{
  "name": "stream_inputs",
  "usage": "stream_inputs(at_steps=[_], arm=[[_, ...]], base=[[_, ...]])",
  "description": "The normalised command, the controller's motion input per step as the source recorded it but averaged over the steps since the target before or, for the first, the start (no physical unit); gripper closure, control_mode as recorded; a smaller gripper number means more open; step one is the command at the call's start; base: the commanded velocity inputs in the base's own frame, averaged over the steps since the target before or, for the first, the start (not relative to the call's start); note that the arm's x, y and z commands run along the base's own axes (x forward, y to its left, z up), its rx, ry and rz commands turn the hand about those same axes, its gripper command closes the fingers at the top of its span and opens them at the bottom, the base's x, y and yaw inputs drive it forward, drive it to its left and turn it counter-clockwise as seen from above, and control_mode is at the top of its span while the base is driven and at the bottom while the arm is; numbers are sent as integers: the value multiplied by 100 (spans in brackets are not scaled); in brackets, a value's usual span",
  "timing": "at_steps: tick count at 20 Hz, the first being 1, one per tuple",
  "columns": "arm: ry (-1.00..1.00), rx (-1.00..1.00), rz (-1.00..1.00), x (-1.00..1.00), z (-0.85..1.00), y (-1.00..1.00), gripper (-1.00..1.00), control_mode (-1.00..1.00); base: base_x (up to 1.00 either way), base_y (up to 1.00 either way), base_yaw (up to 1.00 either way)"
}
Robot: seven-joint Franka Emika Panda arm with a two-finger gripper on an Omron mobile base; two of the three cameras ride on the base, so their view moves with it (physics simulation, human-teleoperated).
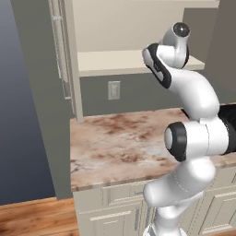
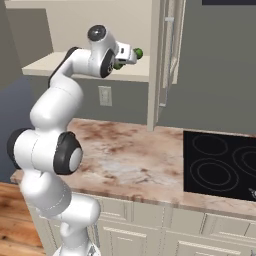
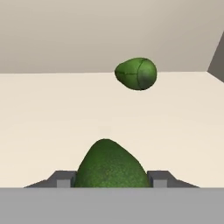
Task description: Pick the avocados from the cabinet and place them in one bowl. Pick the tomato from the sink and place it in the other bowl.
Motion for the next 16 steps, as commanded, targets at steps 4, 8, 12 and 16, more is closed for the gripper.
stream_inputs(at_steps=[4,8,12,16], arm=[[-1,0,0,-44,0,0,100,-100],[-2,0,0,-57,0,0,100,-100],[-1,0,0,-79,0,-3,100,-100],[0,0,0,-94,0,0,100,-100]], base=[[0,0,0],[0,0,0],[0,0,0],[0,0,0]])
